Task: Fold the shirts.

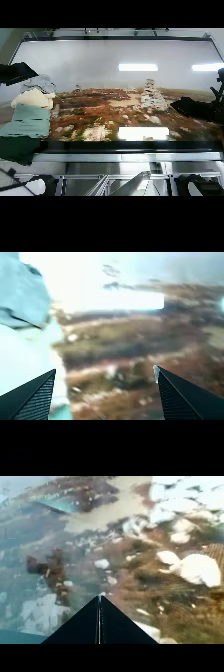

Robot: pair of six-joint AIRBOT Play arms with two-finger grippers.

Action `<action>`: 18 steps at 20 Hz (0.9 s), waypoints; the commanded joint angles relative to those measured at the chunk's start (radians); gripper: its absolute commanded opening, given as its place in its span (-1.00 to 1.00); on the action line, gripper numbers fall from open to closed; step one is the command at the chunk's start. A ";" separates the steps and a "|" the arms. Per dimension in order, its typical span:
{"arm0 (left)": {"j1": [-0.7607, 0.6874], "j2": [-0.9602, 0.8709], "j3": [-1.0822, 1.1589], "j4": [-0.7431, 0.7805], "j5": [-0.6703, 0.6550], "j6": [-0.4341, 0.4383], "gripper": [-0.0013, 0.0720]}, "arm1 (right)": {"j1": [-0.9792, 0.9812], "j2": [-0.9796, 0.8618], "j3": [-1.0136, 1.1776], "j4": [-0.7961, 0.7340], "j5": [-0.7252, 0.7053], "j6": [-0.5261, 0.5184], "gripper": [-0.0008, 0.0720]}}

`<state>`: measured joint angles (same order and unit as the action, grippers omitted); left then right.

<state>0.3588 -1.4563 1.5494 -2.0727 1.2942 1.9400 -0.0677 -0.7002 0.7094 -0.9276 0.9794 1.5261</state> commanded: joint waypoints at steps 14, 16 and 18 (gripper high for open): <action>-0.001 -0.627 0.497 0.076 -0.005 0.005 -0.92 | 0.001 -0.003 0.000 0.012 0.000 0.000 -0.94; -0.027 -0.600 0.533 -0.151 0.015 0.051 -0.92 | 0.001 -0.003 0.000 0.015 -0.003 0.000 -0.94; -0.071 -0.520 0.534 -0.452 0.013 0.108 -0.92 | 0.001 -0.002 0.000 0.015 -0.007 0.000 -0.94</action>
<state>0.3313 -2.0361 2.0651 -2.1796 1.2991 1.9827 -0.0677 -0.7021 0.7094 -0.9173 0.9768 1.5265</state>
